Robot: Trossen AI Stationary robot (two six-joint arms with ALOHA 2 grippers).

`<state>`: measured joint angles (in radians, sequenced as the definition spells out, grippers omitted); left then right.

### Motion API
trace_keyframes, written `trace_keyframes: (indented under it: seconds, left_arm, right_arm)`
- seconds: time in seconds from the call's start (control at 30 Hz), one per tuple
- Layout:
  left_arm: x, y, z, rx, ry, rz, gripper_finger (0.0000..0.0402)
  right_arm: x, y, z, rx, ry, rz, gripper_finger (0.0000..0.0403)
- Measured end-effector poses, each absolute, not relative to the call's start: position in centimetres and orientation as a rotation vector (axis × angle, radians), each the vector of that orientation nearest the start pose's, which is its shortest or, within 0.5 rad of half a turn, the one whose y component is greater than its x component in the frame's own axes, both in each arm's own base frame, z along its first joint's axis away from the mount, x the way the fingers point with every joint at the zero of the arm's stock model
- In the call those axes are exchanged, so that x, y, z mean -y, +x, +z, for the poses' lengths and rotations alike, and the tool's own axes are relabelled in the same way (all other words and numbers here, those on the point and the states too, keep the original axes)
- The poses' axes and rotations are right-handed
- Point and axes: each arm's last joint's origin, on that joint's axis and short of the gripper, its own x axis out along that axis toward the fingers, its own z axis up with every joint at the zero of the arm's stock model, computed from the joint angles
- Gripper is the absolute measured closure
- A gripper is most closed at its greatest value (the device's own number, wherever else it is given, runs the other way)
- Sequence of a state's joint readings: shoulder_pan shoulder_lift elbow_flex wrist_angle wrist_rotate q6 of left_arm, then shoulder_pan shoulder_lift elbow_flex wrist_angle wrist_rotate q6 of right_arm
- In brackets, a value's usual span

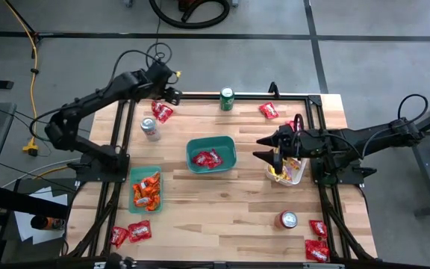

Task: Sort candy
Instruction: Put the red candy into the green bin

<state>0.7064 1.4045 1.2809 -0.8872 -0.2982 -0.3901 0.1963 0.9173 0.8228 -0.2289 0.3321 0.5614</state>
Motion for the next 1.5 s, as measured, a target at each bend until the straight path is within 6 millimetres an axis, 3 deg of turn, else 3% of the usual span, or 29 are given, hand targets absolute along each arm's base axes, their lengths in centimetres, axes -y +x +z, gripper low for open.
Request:
trace_keyframes:
  seconds: [0.17, 0.47, 0.7, 0.97, 1.07, 1.2, 1.3, 1.4, 1.5]
  left_arm:
    - [-21.1, 19.5, 28.4, -0.95, -0.581, 1.156, 0.0181]
    - [-25.3, 19.4, 21.3, -1.221, -0.674, 1.08, 0.0181]
    - [-27.0, 19.3, 17.2, -1.341, -0.734, 1.123, 0.0181]
    - [-27.7, 18.8, 15.9, -1.341, -0.767, 1.253, 0.0198]
    - [-27.9, 18.6, 15.5, -1.357, -0.774, 1.255, 0.0248]
    - [-28.1, 18.5, 14.8, -1.381, -0.812, 1.222, 0.0368]
    - [-28.1, 18.5, 14.7, -1.386, -0.825, 1.196, 0.0387]
    - [-27.7, 18.4, 16.1, -1.375, -0.819, 1.169, 0.0397]
    - [-27.6, 18.5, 20.1, -1.228, -0.757, 1.177, 0.0398]
  right_arm:
    - [-2.6, 19.7, 32.1, -0.22, 0.461, -0.324, 0.0121]
    - [-1.4, 19.7, 32.1, -0.158, 0.524, -0.475, 0.0121]
    - [-0.3, 19.7, 32.0, -0.154, 0.549, -0.522, 0.0121]
    - [0.0, 19.6, 31.4, -0.241, 0.535, -0.493, 0.0121]
    - [0.0, 19.5, 31.1, -0.272, 0.504, -0.496, 0.0121]
    - [0.0, 19.4, 31.0, -0.295, 0.497, -0.501, 0.0121]
    - [0.0, 19.4, 30.8, -0.312, 0.497, -0.49, 0.0121]
    - [-0.1, 19.4, 30.8, -0.324, 0.504, -0.463, 0.0121]
    - [-0.1, 19.4, 30.8, -0.328, 0.498, -0.456, 0.0121]
